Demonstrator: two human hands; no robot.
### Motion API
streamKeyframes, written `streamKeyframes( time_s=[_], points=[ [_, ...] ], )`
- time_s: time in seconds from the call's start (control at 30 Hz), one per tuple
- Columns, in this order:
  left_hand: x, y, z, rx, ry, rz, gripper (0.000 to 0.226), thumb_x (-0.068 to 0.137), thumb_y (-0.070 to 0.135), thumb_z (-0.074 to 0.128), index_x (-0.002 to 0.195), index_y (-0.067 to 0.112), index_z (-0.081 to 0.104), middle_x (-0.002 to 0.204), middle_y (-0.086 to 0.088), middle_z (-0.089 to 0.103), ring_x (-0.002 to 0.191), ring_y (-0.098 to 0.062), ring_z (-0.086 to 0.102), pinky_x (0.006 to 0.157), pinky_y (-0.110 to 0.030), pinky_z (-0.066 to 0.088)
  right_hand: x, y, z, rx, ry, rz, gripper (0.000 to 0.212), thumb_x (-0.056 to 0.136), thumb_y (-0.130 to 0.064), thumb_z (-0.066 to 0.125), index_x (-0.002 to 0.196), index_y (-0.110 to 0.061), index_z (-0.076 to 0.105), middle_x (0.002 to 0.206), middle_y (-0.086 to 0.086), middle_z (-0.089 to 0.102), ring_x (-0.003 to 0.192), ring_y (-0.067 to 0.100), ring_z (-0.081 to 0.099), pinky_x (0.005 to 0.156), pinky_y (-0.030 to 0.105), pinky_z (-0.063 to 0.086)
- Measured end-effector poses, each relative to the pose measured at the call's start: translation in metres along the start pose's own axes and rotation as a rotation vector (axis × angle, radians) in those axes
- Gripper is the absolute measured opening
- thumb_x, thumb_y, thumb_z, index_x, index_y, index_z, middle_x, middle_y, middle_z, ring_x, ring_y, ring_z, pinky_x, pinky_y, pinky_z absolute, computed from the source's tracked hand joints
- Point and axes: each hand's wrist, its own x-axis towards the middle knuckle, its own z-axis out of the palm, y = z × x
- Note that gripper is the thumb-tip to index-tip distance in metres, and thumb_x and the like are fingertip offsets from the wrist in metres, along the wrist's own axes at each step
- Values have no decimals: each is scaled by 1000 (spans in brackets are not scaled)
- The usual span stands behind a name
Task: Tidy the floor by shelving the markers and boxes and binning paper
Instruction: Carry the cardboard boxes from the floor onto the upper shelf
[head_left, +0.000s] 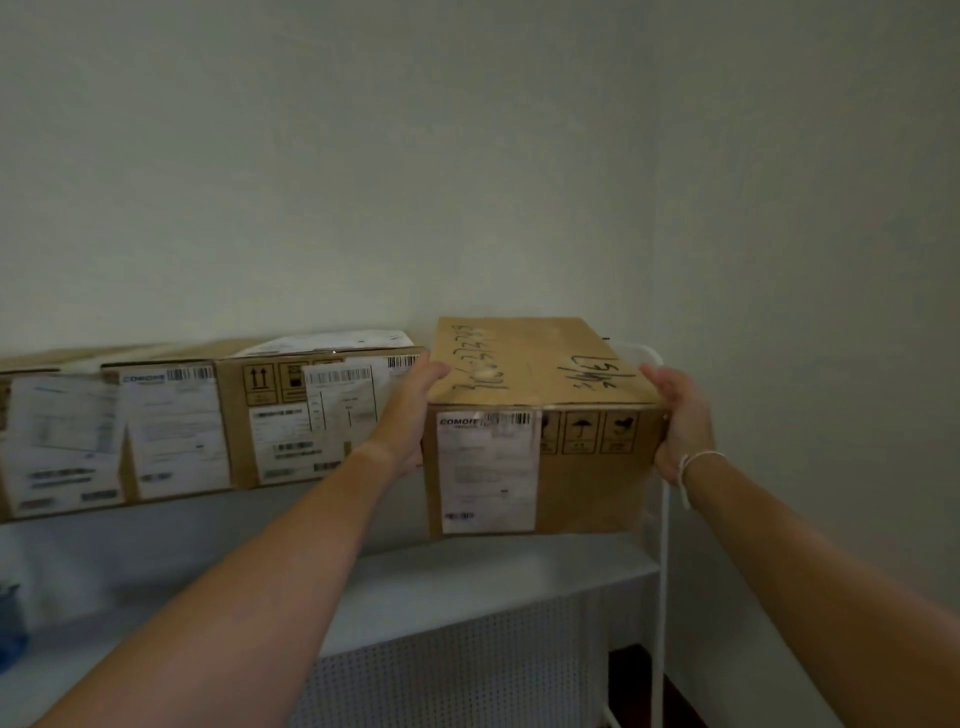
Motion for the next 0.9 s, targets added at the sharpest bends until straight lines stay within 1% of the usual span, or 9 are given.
streamKeyframes(
  time_s=[0.07,0.17,0.3,0.43,0.53,0.6,0.67,0.77,0.9],
  points=[
    [2,2,4,148,41,124,76,77,50,57,145,34,28,150,-3,37,135,-26,39,108,-51,34,8,1,12,-147,147,-168,29,82,-36,53,59,-20,59,66,-2,60,62,19,57,57,26,45],
    [0,2,10,381,47,331,77,71,54,60,141,32,35,147,1,37,129,-15,38,102,-35,35,22,-1,29,-355,389,-328,37,85,-50,49,63,-21,46,64,-8,46,57,6,42,51,21,32],
    [8,-2,3,594,19,392,76,69,46,74,135,30,41,143,-1,42,129,-22,44,105,-46,42,37,-5,38,-464,523,-291,41,90,-51,42,80,-13,54,69,-6,49,63,11,45,59,23,32],
    [20,1,6,729,140,456,59,71,47,74,121,23,53,125,0,53,110,-19,57,86,-30,53,36,2,38,-547,363,-335,29,90,-33,46,108,-15,61,99,2,62,100,20,59,64,8,38],
    [27,8,11,900,234,503,58,72,54,70,116,18,58,113,0,59,101,-17,58,81,-27,52,39,10,34,-839,239,-355,51,92,-36,45,139,-20,37,140,3,47,127,26,45,102,35,37],
    [32,14,13,1109,282,526,63,73,63,63,116,17,61,111,-1,64,102,-20,58,90,-39,51,41,14,32,-1030,315,-422,56,89,-42,50,137,-18,36,144,7,37,128,33,40,102,46,38],
    [36,20,15,1308,323,519,66,75,69,55,116,18,62,113,-1,66,108,-23,57,97,-46,45,41,20,34,-993,341,-482,50,85,-34,60,129,-14,43,135,10,40,120,32,45,91,37,41],
    [43,23,16,1501,389,451,64,80,69,46,119,19,59,119,-3,63,116,-28,53,106,-53,33,36,42,39,-981,145,-510,45,85,-20,60,127,-14,44,120,6,48,109,24,51,85,30,43],
    [45,5,4,1752,356,417,59,94,39,44,145,15,27,150,-14,29,138,-37,27,112,-56,21,39,75,38,-1145,-193,-448,41,88,-19,54,129,-18,47,146,2,31,130,27,38,105,38,37]
  ],
)
